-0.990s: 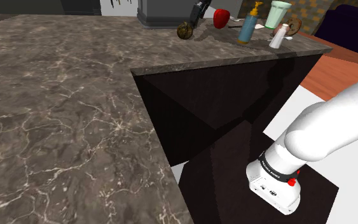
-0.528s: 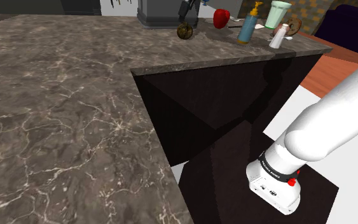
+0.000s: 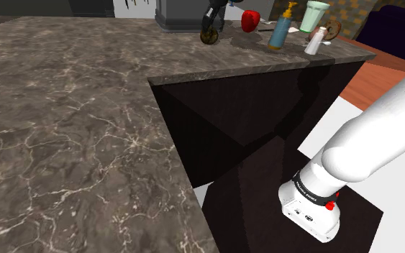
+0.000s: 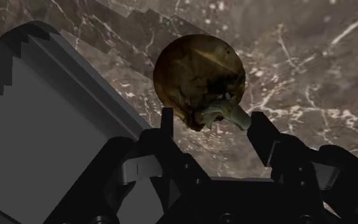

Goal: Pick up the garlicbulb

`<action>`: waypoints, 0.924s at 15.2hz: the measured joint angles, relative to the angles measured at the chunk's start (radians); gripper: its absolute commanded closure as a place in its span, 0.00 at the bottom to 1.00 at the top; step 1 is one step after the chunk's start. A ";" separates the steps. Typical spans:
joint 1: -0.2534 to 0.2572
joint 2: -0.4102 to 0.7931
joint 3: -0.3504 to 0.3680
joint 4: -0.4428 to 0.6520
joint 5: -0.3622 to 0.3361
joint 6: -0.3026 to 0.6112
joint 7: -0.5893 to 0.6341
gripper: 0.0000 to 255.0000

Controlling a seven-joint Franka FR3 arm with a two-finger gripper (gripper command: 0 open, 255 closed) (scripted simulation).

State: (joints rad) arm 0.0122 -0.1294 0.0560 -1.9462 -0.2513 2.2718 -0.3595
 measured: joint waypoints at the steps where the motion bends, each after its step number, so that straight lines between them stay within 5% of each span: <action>1: 0.000 -0.001 0.000 -0.001 0.000 0.002 0.001 1.00; 14: 0.002 0.003 0.001 0.054 0.008 -0.051 -0.012 1.00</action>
State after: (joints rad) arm 0.0142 -0.1268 0.0568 -1.8919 -0.2429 2.2213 -0.3720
